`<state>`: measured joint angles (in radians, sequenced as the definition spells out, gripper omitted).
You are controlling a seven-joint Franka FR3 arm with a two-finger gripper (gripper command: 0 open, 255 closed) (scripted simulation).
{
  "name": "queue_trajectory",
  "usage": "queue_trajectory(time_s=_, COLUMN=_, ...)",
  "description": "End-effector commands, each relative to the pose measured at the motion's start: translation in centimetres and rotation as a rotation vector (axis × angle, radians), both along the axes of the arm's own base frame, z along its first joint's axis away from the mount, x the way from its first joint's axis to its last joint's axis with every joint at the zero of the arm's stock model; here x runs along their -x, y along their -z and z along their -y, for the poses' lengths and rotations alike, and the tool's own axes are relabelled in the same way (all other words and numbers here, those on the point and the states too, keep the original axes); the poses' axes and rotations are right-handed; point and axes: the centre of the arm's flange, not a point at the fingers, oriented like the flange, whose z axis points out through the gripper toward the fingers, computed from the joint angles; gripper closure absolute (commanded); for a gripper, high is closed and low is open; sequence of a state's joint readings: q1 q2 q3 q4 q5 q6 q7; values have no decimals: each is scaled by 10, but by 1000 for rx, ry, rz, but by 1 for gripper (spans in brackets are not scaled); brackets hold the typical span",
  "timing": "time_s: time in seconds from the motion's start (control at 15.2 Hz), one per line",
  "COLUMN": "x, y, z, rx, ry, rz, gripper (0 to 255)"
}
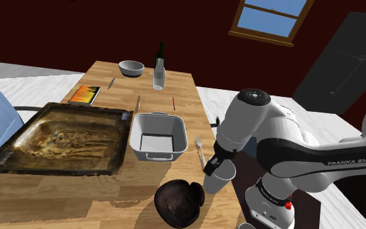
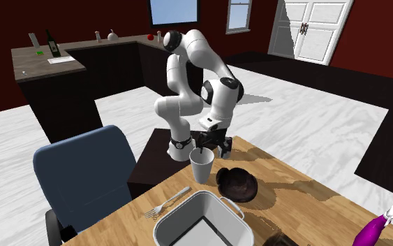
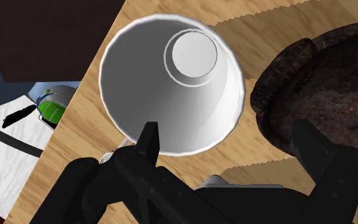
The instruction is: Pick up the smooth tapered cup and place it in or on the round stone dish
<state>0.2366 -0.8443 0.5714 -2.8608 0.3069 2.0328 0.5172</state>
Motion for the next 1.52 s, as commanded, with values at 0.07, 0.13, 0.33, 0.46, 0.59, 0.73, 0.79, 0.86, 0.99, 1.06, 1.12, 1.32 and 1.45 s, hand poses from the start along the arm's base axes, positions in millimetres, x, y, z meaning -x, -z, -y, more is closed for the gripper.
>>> queue_trajectory(time_s=0.07, x=10, y=21, z=-15, rx=14, ry=4, rz=-8, gripper=0)
queue_trajectory(time_s=0.13, x=9, y=26, z=-14, rx=14, ry=4, rz=-8, gripper=0)
queue_trajectory(time_s=0.33, x=9, y=42, z=-11, rx=14, ry=4, rz=-8, gripper=0)
queue_trajectory(time_s=0.46, x=8, y=52, z=-10, rx=14, ry=4, rz=-8, gripper=0)
queue_trajectory(time_s=0.59, x=8, y=60, z=-9, rx=14, ry=4, rz=-8, gripper=0)
queue_trajectory(time_s=0.73, x=8, y=60, z=-9, rx=14, ry=4, rz=-8, gripper=0)
queue_trajectory(time_s=0.79, x=8, y=60, z=-9, rx=14, ry=4, rz=-8, gripper=0)
queue_trajectory(time_s=0.86, x=8, y=60, z=-9, rx=14, ry=4, rz=-8, gripper=0)
queue_trajectory(time_s=0.99, x=8, y=60, z=-9, rx=14, ry=4, rz=-8, gripper=0)
queue_trajectory(time_s=1.06, x=8, y=60, z=-9, rx=14, ry=4, rz=-8, gripper=0)
queue_trajectory(time_s=1.12, x=8, y=60, z=-9, rx=14, ry=4, rz=-8, gripper=255)
queue_trajectory(time_s=1.32, x=8, y=60, z=-9, rx=14, ry=4, rz=-8, gripper=255)
queue_trajectory(time_s=1.45, x=8, y=60, z=-9, rx=14, ry=4, rz=-8, gripper=255)
